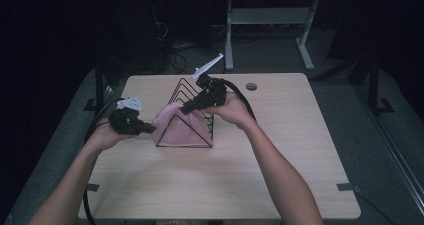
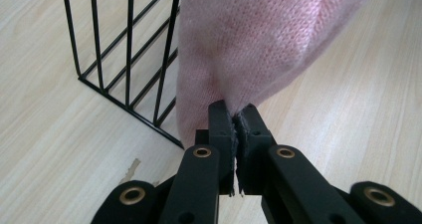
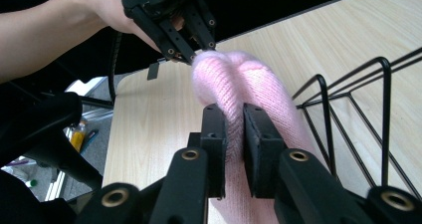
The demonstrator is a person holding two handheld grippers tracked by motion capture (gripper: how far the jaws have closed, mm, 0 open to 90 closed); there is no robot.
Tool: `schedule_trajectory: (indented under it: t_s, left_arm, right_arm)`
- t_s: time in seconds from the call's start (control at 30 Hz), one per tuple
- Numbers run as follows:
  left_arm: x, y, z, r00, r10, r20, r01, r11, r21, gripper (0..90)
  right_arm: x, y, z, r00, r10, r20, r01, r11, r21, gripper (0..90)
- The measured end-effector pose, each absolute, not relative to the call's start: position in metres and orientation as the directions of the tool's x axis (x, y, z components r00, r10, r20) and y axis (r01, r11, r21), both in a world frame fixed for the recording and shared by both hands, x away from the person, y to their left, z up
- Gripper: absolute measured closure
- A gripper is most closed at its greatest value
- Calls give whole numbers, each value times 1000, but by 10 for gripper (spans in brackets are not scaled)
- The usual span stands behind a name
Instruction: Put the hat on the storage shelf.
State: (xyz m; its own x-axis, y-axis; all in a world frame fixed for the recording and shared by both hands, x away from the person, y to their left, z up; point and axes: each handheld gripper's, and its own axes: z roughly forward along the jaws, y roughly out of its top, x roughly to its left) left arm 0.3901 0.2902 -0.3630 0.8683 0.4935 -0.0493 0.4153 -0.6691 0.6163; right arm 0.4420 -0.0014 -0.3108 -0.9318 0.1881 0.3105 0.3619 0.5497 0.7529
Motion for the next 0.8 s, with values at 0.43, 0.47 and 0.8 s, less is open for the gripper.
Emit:
schedule_trajectory:
  t_s: [0.43,0.47,0.8]
  left_arm:
    - [392,294,-363,858,511,-56,432,-658,617,880]
    - [392,294,-363,858,511,-56,432,-658,617,880]
    - [385,294,-360,875,481,-52,406,-674,617,837]
  right_arm:
    - [441,-11,-320,-925,185,332,378,540,752,720]
    - [441,-11,-320,-925,185,332,378,540,752,720]
    - [436,-31,-319,-919,217,331,395,518,758,512]
